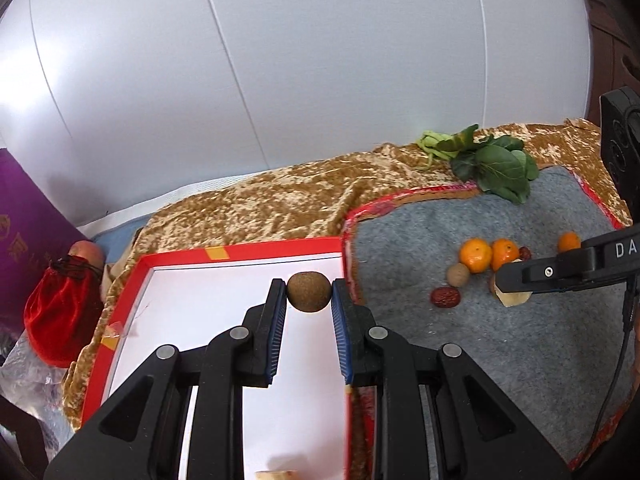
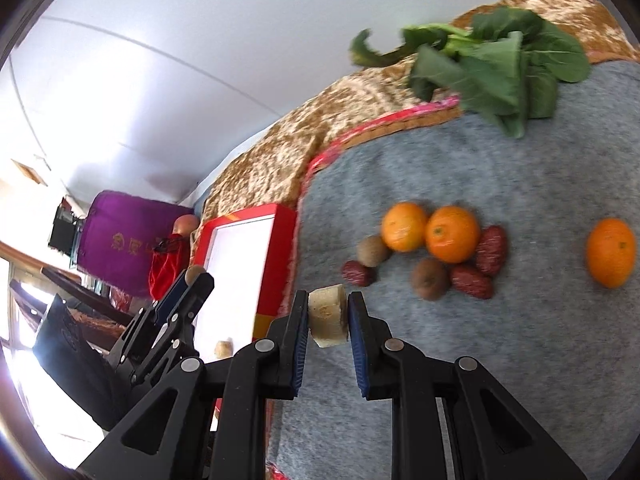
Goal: Organize fruits
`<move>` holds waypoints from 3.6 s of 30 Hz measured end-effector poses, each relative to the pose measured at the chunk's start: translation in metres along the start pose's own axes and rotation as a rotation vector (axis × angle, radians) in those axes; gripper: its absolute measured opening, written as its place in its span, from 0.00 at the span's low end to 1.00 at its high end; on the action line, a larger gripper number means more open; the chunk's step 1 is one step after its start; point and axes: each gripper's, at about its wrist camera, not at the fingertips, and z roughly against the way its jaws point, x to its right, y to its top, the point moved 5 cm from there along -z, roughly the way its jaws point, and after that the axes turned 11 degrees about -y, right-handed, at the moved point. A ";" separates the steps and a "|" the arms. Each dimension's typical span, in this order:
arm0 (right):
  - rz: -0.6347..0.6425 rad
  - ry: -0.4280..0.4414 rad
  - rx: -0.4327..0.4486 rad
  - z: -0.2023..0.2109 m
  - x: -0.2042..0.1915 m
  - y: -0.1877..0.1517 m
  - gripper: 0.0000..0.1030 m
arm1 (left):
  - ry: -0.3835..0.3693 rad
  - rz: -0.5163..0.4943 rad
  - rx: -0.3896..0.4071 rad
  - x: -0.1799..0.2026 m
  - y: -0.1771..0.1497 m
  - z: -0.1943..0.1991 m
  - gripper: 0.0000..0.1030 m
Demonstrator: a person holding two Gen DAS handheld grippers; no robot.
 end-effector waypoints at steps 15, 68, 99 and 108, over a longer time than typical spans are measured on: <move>0.230 0.136 0.023 -0.026 -0.096 -0.039 0.19 | 0.033 0.231 -0.120 -0.076 -0.036 -0.009 0.20; -0.014 -0.018 0.139 0.014 -0.021 0.003 0.40 | 0.422 0.025 0.100 -0.036 0.009 0.010 0.84; -0.230 -0.055 0.207 0.067 0.064 0.026 0.41 | 0.074 -0.112 0.133 0.106 0.031 -0.008 0.84; -0.222 -0.058 0.206 0.066 0.062 0.027 0.41 | 0.089 -0.119 0.173 0.105 0.035 0.003 0.84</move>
